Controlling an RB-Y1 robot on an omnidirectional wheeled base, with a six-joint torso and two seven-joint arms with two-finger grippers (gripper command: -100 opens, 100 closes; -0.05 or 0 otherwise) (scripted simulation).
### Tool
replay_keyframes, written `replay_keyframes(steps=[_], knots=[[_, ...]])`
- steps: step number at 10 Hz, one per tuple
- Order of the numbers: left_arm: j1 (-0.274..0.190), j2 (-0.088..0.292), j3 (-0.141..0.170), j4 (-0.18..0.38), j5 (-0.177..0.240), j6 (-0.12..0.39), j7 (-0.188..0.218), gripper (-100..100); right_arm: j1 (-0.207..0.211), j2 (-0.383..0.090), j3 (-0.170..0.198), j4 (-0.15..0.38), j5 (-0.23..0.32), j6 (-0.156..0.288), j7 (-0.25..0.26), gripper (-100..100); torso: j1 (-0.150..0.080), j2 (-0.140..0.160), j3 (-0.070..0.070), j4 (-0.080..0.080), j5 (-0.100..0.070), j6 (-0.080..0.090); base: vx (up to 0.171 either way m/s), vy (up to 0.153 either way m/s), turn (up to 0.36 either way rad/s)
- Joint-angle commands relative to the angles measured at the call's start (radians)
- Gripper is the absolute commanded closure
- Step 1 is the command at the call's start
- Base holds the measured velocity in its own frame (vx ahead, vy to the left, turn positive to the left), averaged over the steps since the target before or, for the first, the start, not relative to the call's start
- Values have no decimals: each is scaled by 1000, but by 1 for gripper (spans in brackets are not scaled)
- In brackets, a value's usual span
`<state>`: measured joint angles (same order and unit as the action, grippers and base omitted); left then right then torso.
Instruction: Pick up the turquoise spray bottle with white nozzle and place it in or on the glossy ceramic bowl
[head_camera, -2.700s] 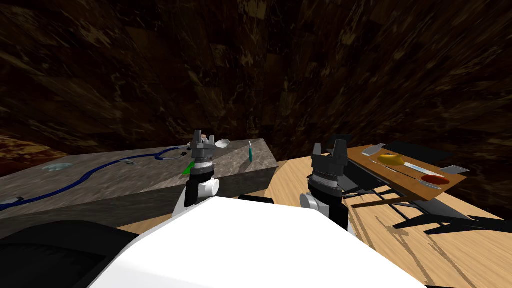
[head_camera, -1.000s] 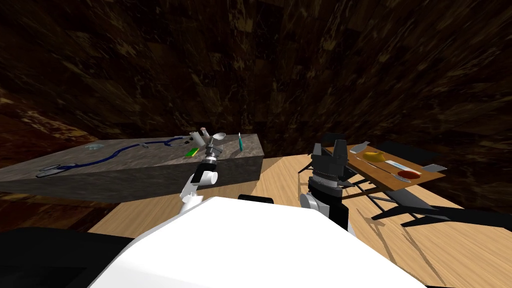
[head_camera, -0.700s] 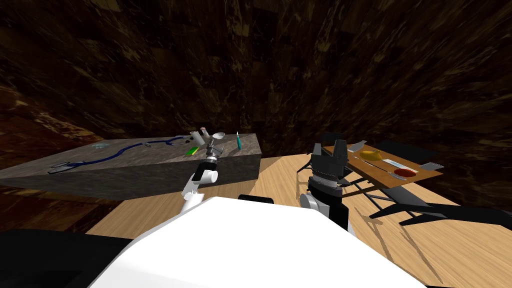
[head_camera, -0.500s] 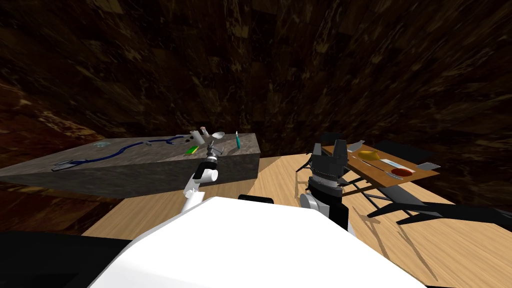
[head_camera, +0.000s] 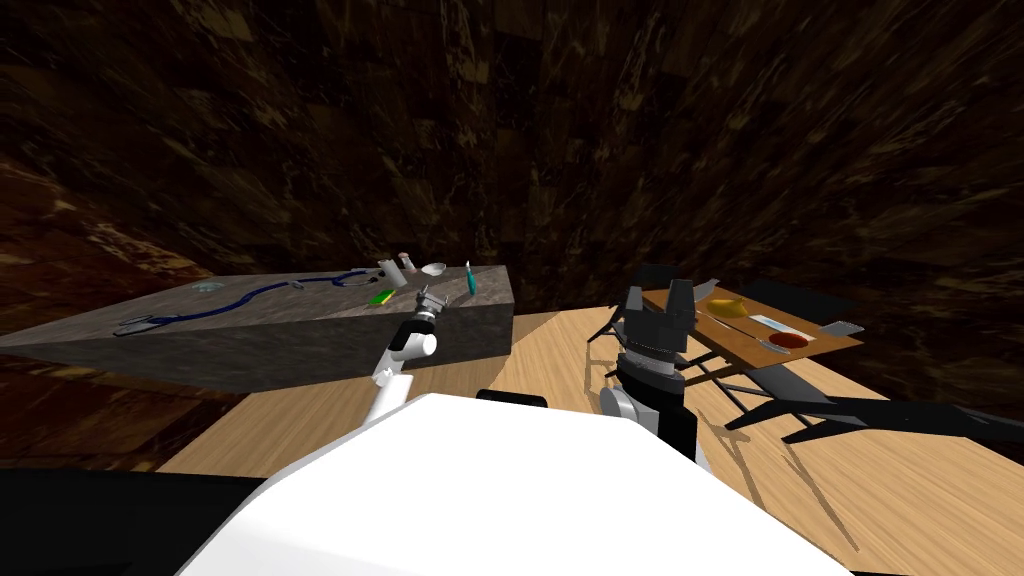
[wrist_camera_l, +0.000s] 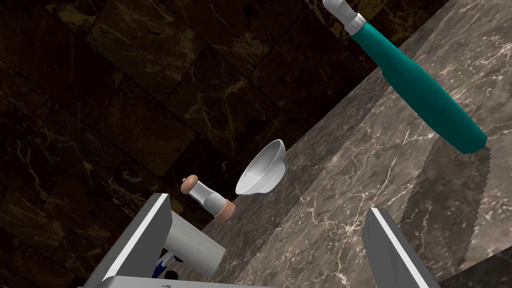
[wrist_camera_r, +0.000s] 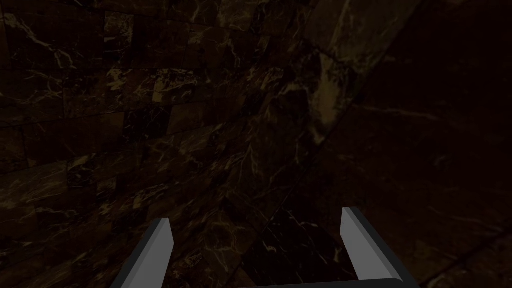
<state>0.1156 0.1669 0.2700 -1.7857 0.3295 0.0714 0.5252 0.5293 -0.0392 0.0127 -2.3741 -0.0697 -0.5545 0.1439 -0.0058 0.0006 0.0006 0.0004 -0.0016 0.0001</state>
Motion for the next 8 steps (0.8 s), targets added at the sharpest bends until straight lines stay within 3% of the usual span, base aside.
replay_keyframes(steps=[1, 2, 8], knots=[[-38, -4, 26, 50, 38, 36, 30, -100, 0, 0, 0, 0, 0, 0, 0, 0, 0, 0, 0, 0, 0, 0, -11, -101, -25], [-38, -4, 26, 54, 38, 36, 30, -100, 0, 0, 0, 0, 0, 0, 0, 0, -1, -1, 0, 0, 0, 0, -9, -66, -4], [-193, -18, 147, 263, 211, 121, 105, -100, 0, 0, 0, 0, 0, 0, 0, 0, 2, -5, -3, -1, 0, 0, 34, -61, -45]])
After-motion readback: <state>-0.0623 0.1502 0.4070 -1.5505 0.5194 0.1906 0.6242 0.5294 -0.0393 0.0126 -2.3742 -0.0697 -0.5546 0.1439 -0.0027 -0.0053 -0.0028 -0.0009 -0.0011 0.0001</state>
